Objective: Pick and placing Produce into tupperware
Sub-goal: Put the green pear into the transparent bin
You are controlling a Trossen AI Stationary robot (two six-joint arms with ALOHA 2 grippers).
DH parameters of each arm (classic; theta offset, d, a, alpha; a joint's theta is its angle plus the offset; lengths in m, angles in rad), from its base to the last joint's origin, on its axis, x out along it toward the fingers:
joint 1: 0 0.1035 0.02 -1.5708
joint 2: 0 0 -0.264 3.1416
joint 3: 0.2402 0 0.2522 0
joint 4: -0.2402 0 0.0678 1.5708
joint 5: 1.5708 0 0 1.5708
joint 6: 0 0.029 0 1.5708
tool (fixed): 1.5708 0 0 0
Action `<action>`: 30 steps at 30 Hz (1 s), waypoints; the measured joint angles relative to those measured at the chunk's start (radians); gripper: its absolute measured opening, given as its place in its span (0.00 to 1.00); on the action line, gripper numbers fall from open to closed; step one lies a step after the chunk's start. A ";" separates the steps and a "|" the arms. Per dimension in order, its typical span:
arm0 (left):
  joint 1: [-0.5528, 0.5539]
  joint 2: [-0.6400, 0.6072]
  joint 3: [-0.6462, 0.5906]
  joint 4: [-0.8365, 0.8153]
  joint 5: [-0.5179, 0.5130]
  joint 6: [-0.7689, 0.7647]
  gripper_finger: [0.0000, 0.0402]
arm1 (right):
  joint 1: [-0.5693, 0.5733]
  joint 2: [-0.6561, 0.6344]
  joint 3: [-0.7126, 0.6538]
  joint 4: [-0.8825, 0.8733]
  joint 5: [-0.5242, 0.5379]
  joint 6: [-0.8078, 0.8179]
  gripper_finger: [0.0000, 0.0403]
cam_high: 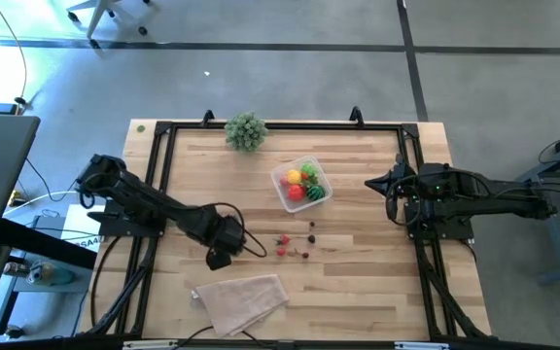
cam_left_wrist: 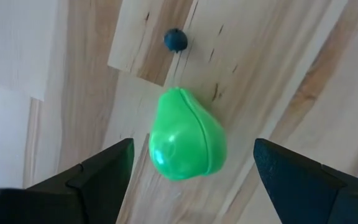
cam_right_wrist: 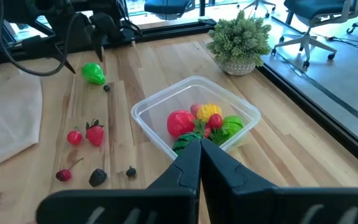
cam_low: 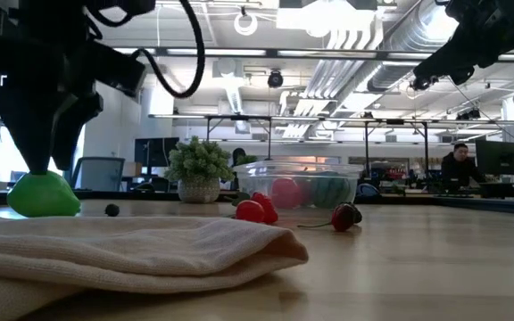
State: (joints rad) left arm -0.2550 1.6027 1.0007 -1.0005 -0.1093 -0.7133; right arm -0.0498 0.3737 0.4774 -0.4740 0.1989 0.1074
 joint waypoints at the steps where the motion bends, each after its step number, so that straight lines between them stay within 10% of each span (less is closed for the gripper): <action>1: 0.000 0.005 -0.001 0.000 0.000 -0.004 0.80 | 0.000 0.000 0.000 0.000 0.000 0.000 0.00; 30: 0.087 0.013 -0.092 0.085 0.059 -0.020 0.80 | 0.000 0.000 0.000 0.000 0.000 0.000 0.00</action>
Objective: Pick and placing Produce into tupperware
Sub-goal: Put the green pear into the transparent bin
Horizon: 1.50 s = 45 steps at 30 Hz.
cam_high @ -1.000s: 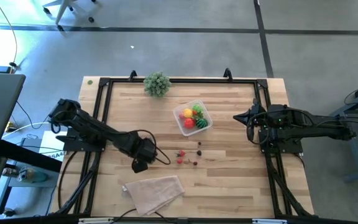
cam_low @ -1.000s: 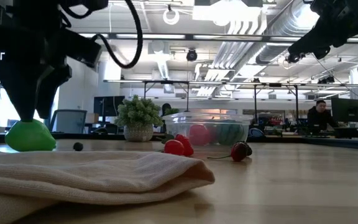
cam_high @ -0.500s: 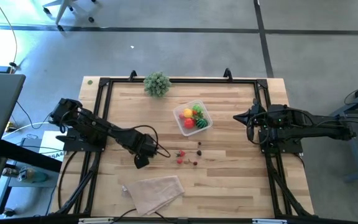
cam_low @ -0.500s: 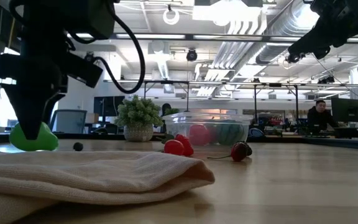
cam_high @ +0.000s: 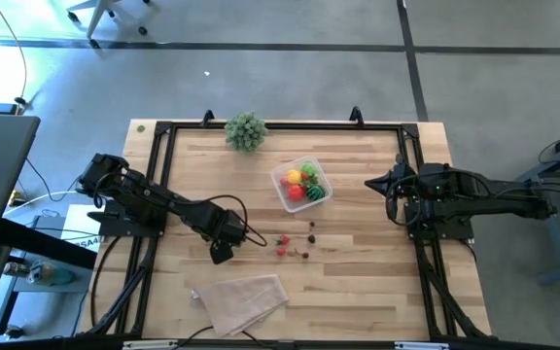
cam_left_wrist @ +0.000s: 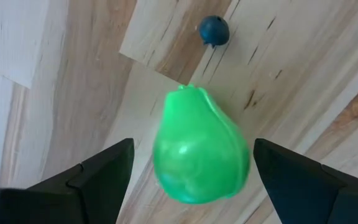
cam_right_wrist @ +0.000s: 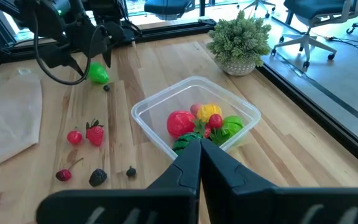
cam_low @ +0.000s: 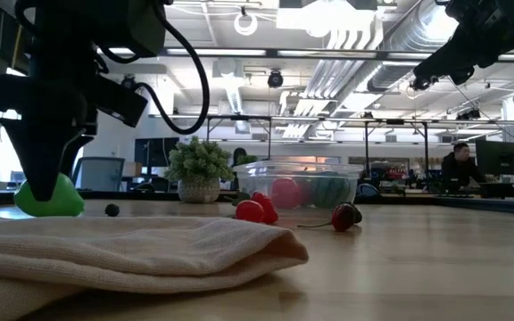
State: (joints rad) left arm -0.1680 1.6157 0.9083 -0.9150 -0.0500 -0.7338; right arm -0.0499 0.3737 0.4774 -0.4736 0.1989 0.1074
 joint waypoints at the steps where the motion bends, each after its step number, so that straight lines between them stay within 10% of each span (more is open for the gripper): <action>1: 0.000 0.000 0.000 0.000 0.000 0.000 0.80 | 0.000 0.000 0.000 0.000 0.000 0.000 0.00; 45: 0.000 0.057 0.000 -0.022 -0.030 0.030 0.57 | 0.000 -0.001 0.000 0.000 0.000 0.000 0.00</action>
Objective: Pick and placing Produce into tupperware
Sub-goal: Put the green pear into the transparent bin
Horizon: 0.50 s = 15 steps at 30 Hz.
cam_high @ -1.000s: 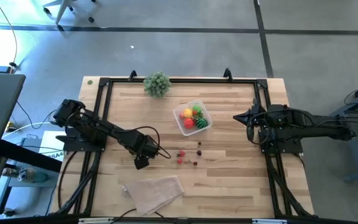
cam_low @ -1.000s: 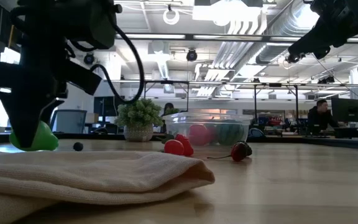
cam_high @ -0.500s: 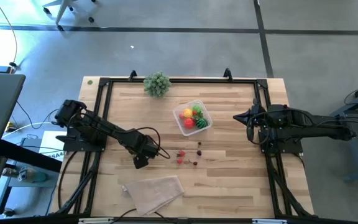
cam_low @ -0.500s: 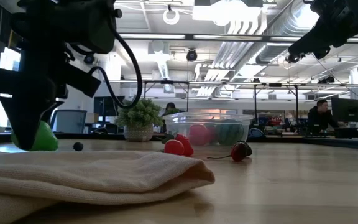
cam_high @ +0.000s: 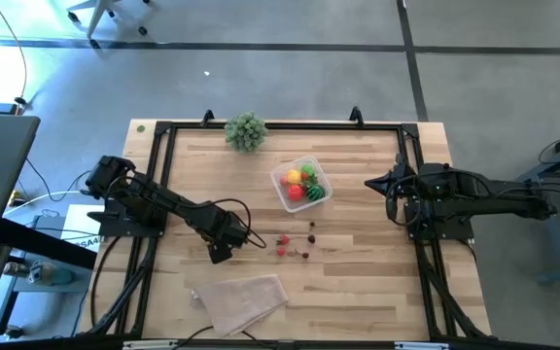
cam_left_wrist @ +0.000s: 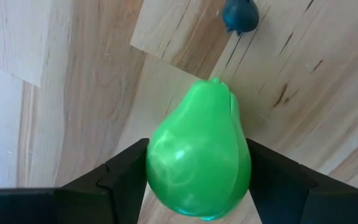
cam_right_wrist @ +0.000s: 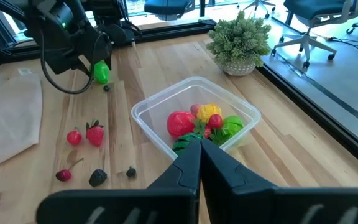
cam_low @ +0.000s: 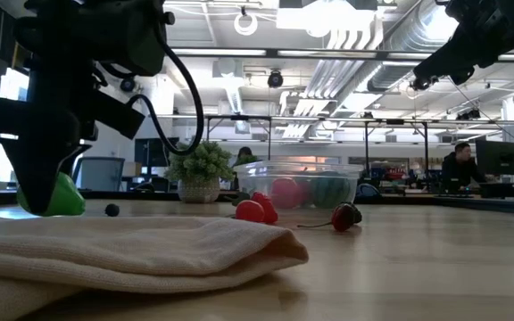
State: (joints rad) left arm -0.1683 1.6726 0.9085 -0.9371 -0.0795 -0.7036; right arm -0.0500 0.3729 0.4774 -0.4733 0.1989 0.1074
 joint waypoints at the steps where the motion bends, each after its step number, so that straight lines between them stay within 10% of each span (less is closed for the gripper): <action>1: 0.000 0.000 0.000 0.000 0.000 0.000 0.58 | 0.000 0.000 0.000 0.000 0.000 0.000 0.00; 15: 0.000 0.000 0.026 -0.002 -0.020 0.022 0.56 | 0.000 0.000 0.000 0.000 0.000 0.000 0.00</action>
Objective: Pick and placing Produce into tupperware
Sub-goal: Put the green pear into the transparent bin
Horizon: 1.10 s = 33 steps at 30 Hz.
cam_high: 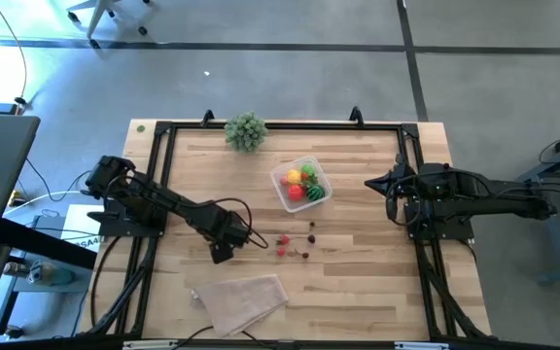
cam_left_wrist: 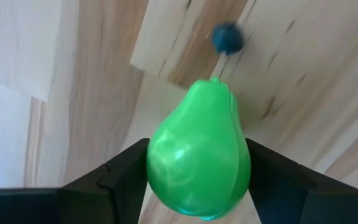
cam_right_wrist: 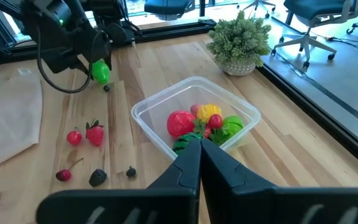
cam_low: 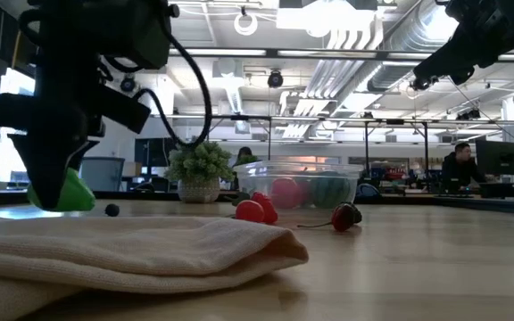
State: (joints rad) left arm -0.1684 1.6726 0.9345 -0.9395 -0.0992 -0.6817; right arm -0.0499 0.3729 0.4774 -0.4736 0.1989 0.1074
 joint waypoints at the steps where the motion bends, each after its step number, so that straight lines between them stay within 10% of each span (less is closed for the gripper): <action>1: 0.000 0.000 0.009 -0.003 -0.001 0.005 0.57 | 0.000 0.000 0.000 0.000 0.000 0.000 0.00; 21: 0.099 0.000 0.490 0.008 -0.180 0.338 0.59 | 0.000 0.000 0.000 0.000 0.000 0.000 0.00; 33: 0.384 0.016 0.629 0.316 0.106 0.530 0.56 | 0.000 0.000 0.000 0.000 0.000 0.000 0.00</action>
State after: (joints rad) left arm 0.2159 1.6891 1.5635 -0.6233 0.0065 -0.1522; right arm -0.0502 0.3725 0.4774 -0.4732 0.1989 0.1074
